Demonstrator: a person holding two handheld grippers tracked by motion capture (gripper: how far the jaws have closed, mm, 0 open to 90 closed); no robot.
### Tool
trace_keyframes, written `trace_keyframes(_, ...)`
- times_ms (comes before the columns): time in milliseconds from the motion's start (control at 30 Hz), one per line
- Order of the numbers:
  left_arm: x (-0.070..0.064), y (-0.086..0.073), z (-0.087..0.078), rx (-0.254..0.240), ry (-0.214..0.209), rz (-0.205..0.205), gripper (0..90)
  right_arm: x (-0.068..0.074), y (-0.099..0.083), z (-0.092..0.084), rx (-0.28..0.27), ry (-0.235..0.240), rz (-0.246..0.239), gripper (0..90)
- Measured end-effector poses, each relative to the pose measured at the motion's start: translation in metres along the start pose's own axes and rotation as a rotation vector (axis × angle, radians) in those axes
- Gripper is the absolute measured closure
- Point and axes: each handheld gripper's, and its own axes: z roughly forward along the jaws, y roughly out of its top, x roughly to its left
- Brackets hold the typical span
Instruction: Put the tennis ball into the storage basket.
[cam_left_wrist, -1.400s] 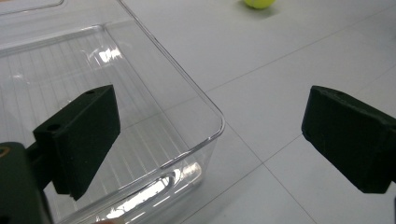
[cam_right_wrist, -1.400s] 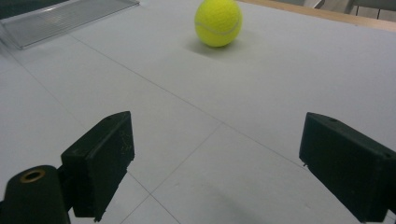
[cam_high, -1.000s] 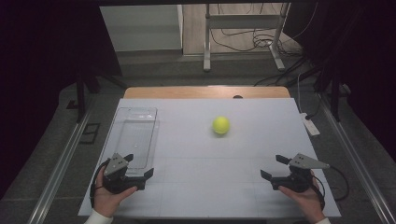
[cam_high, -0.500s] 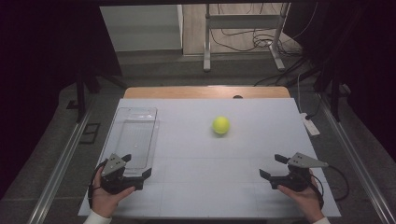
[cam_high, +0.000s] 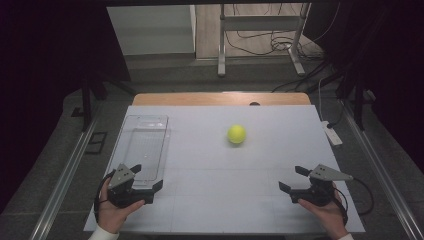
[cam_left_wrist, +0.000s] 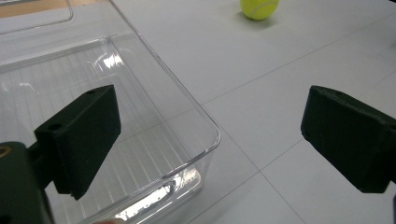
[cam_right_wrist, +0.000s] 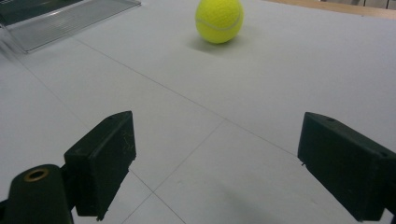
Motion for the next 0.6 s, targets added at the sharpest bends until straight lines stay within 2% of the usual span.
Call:
trace_keyframes(400,-0.003,0.015,0.003,0.026,0.0,-0.004,6.9,0.001,0.001,0.005,0.014,0.009,-0.012,11.8)
trace_keyframes(600,-0.003,0.017,0.004,0.035,-0.004,0.0,6.9,0.001,0.001,0.005,0.014,0.01,-0.014,12.0)
